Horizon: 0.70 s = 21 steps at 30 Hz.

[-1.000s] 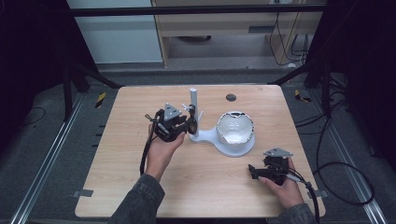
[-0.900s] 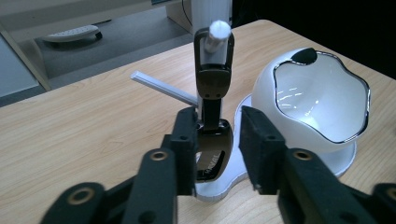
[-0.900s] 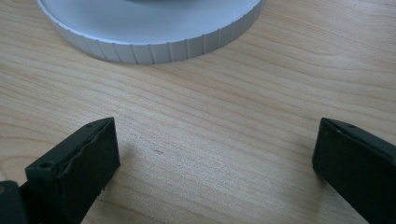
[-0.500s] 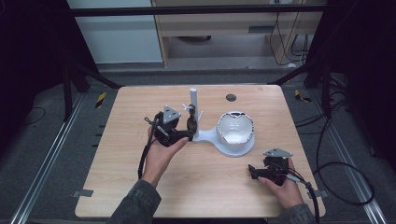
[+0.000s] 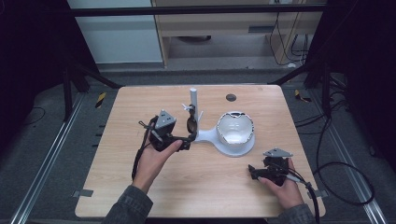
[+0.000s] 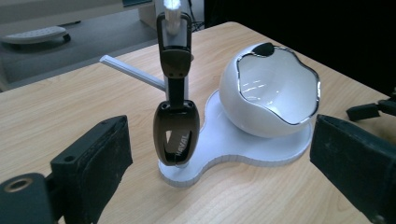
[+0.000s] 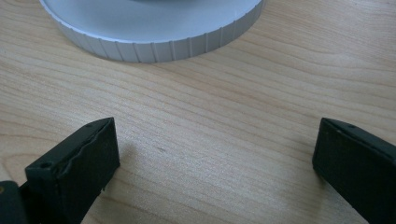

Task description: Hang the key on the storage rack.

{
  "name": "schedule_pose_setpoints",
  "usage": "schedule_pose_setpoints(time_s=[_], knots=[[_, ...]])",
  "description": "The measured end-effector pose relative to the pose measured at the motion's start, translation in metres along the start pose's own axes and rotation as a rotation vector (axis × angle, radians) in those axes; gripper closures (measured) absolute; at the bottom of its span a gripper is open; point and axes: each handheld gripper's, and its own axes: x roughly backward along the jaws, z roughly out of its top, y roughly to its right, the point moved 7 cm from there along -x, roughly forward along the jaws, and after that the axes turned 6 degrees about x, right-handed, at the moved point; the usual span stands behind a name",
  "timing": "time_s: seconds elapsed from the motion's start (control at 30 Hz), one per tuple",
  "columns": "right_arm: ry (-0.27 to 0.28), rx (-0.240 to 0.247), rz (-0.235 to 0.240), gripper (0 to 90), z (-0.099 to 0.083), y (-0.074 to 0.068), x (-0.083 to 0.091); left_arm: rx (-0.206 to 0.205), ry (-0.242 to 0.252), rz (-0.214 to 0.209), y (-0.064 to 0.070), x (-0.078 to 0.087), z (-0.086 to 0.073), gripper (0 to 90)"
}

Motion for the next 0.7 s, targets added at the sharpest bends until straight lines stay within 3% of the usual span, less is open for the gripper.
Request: schedule_pose_setpoints(time_s=[0.2, 0.5, 0.7], knots=[[-0.003, -0.005, -0.003, 1.0, -0.001, -0.001, 0.001, -0.015, -0.018, -0.018, 0.000, 0.012, -0.010, 4.4], [-0.002, -0.001, -0.005, 0.9, -0.001, -0.001, 0.000, -0.062, -0.054, 0.002, -0.007, 0.028, -0.020, 4.5], [-0.002, -0.001, -0.005, 1.0, -0.001, -0.001, 0.000, -0.056, -0.087, 0.010, -0.014, 0.038, -0.036, 4.5]])
